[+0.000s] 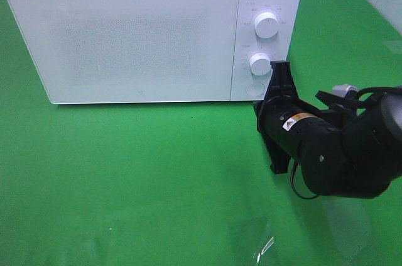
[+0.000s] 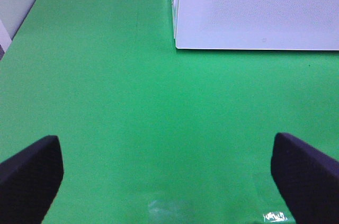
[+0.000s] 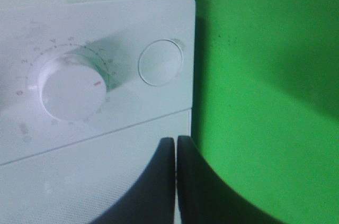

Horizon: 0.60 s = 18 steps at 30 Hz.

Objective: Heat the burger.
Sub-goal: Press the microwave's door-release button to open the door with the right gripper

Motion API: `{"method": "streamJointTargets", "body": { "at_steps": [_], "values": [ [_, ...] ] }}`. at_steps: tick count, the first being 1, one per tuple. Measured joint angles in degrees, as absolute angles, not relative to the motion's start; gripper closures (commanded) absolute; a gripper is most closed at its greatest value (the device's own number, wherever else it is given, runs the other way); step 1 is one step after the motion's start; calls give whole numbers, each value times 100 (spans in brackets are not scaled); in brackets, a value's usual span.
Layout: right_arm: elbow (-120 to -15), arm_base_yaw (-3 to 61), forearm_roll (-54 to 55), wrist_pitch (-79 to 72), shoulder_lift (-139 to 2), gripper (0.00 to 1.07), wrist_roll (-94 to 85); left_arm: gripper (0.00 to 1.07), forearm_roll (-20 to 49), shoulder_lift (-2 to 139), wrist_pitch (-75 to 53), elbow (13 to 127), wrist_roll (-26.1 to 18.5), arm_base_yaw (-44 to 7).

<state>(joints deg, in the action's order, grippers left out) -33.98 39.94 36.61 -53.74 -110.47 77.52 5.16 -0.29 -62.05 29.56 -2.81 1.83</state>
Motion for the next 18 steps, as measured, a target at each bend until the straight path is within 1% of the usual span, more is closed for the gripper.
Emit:
{"method": "streamJointTargets", "body": {
  "at_steps": [6,15,18],
  "values": [
    [-3890,3507,3197,-5202,-11448,107,7781,7,516,-29,-6205,2956,-281,183],
    [-4303,3186,2979,-5151,-11814,107,7781,7,516,-29,-6205,2956,-281,183],
    [-4337,3168,2956,-5145,-11854,107,7781,7,516,-29,-6205,2956,-281,183]
  ]
}}
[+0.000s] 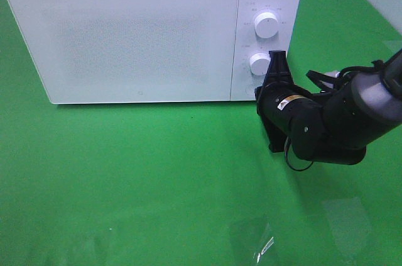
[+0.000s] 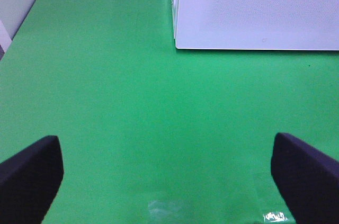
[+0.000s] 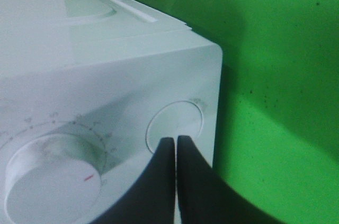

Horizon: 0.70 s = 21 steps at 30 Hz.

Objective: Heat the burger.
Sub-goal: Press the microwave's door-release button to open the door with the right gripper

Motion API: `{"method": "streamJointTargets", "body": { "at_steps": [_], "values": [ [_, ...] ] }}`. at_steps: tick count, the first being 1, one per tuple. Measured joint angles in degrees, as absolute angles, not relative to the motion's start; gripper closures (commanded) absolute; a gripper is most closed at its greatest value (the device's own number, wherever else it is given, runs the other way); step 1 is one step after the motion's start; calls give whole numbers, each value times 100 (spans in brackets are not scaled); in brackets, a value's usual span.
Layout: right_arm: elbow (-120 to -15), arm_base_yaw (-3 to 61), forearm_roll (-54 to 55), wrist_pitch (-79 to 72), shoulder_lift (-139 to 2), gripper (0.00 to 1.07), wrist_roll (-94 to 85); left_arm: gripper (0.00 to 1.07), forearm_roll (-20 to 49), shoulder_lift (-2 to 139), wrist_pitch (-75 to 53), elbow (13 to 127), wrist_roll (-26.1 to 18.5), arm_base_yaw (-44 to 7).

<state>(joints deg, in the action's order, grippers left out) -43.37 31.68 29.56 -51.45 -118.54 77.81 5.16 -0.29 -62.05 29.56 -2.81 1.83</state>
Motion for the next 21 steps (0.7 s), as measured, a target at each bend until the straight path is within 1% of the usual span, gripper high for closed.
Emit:
{"method": "streamJointTargets", "body": {
  "at_steps": [10,21],
  "values": [
    [-4641,2979,2934,-5105,-12015,107,7792,7,516,-29,-6205,2956,-281,183],
    [-4744,2962,2899,-5088,-12221,107,7941,7,516,-29,-6205,2956,-281,183]
  ]
}}
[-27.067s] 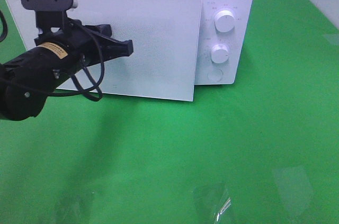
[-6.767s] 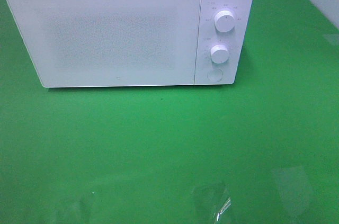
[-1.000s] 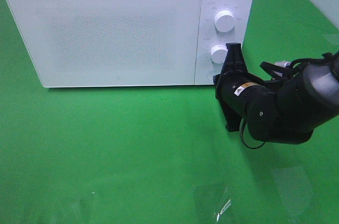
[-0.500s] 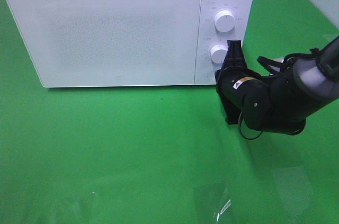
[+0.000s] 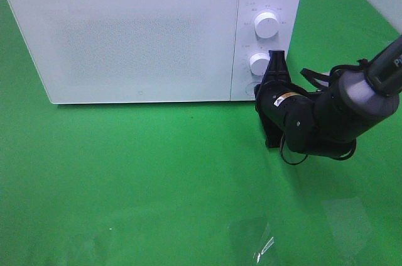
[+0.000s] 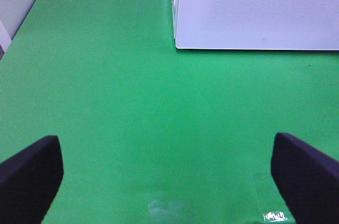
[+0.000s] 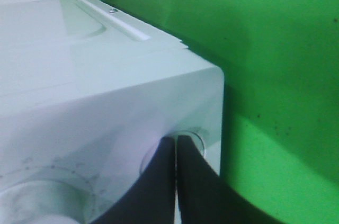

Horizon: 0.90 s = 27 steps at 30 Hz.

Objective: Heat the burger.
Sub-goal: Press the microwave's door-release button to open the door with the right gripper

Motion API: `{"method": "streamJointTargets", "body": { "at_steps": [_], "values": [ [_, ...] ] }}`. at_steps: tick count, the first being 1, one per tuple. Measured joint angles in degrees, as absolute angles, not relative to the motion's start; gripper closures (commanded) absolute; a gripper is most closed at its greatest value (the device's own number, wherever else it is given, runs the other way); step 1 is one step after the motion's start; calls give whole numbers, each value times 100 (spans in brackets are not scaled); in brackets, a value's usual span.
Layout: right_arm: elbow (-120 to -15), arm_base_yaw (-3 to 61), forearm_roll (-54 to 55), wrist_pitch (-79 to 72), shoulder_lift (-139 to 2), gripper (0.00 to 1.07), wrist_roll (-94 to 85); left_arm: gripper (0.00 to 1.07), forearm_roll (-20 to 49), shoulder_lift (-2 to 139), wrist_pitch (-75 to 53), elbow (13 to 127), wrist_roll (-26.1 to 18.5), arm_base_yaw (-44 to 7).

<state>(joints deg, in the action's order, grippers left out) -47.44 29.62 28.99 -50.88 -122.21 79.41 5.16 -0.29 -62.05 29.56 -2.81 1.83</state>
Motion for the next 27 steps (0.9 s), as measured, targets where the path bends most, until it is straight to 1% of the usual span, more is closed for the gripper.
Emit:
{"method": "streamJointTargets", "body": {
  "at_steps": [3,7,27],
  "values": [
    [-4744,2962,2830,-5151,-12221,107,7958,7,516,-29,-6205,2956,-281,183],
    [-4744,2962,2464,-5294,-12256,107,8256,7,516,-29,-6205,2956,-281,183],
    [-4927,3014,2807,-5329,-12387,107,8233,7,516,-29,-6205,2956,-281,183]
  ]
}}
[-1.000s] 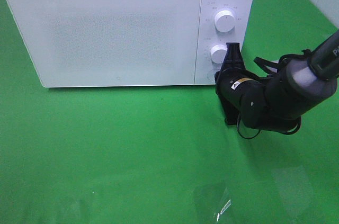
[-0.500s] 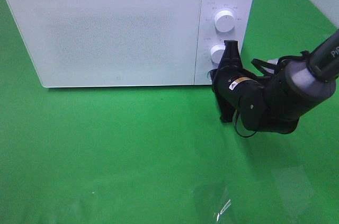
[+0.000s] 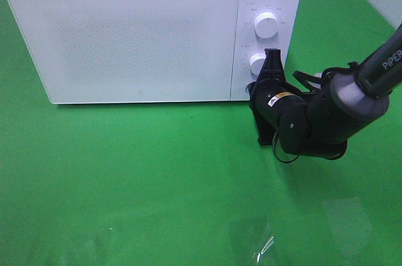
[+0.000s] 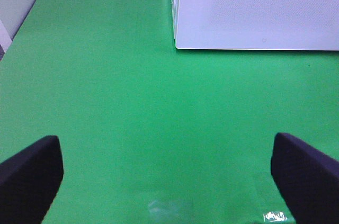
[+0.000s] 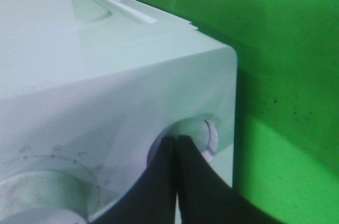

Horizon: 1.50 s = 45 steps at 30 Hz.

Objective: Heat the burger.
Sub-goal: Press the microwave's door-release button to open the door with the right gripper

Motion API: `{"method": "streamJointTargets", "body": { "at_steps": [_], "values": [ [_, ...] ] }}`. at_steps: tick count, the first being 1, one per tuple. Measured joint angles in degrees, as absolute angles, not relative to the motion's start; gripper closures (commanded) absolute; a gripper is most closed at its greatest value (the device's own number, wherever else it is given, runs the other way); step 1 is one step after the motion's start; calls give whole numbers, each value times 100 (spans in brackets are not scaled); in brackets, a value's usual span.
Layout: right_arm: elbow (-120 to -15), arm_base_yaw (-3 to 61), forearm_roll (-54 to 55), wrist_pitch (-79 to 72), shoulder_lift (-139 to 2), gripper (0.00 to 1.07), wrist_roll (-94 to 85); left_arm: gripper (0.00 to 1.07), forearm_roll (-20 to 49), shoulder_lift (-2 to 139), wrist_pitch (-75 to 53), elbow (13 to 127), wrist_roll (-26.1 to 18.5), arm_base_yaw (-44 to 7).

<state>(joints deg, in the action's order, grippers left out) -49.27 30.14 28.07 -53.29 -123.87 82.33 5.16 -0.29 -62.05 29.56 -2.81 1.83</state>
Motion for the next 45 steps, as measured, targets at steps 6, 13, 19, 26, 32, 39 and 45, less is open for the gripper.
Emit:
{"method": "streamJointTargets", "body": {
  "at_steps": [6,13,19,26,32,39,45],
  "values": [
    [-5117,3094,3254,-5443,-12513,107,8021,7,516,-29,-6205,2956,-281,183],
    [-5340,3186,3633,-5541,-12702,107,7804,7,516,-29,-6205,2956,-281,183],
    [-5409,3231,3810,-5529,-12731,107,7655,7,516,-29,-6205,2956,-281,183],
    [-5414,3237,3845,-5529,-12731,107,7626,7,516,-29,-6205,2956,-281,183],
    [-5414,3237,3850,-5529,-12731,107,7620,7,516,-29,-6205,2956,-281,183],
    [-5414,3237,3839,-5477,-12731,107,7615,7,516,-29,-6205,2956,-281,183],
    [-5426,3237,3764,-5374,-12708,107,7586,7,516,-29,-6205,2956,-281,183]
  ]
}}
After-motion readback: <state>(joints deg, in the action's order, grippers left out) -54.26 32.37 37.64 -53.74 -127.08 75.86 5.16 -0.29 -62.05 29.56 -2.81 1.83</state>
